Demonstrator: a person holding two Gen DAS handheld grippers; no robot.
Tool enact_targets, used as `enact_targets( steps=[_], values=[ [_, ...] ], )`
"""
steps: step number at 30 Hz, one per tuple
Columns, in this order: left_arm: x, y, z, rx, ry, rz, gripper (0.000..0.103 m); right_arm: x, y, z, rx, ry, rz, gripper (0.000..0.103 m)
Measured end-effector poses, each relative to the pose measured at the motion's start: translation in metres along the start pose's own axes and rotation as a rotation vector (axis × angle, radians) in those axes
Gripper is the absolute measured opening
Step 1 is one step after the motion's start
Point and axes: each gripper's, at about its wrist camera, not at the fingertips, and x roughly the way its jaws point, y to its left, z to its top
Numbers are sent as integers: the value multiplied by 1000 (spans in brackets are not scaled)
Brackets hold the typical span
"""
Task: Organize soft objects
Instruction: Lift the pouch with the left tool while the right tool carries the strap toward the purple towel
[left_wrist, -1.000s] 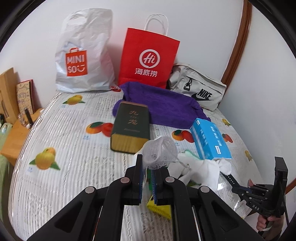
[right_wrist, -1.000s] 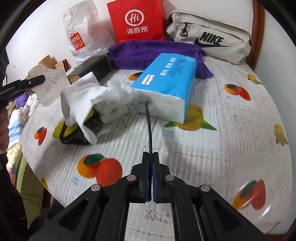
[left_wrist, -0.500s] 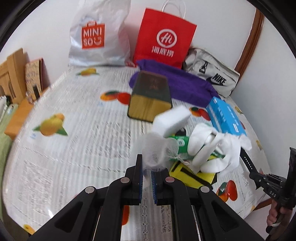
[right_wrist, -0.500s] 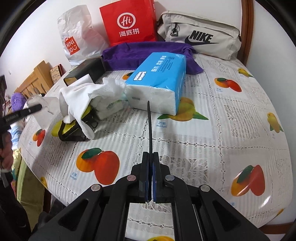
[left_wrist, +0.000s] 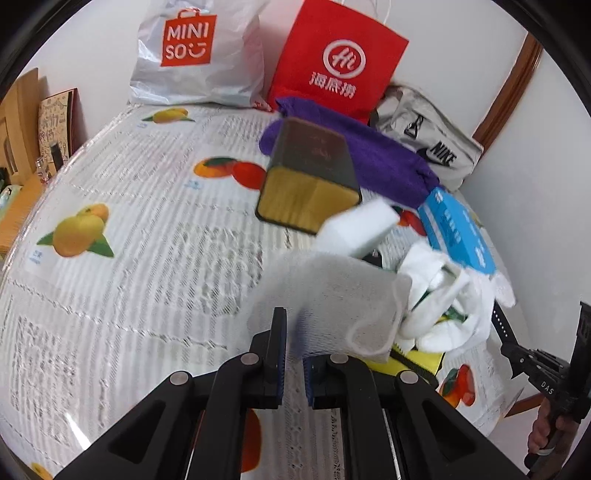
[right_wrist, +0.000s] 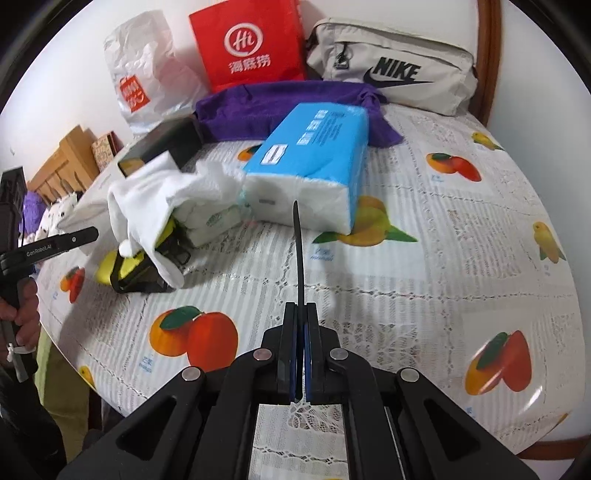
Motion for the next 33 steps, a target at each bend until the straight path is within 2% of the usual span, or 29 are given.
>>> enact_targets(
  steps=[9,25,33],
  values=[
    [-25,-3,17,12,-65,-31,3,-16,-2,10,-4,-19,-26,3],
    [-47,-11,32,22,-113,18,3,-36,2,18,-25,-53,1,3],
    [-52,-18,58,34,-129,33,3,-49,9,49,-50,-116,27,3]
  ],
)
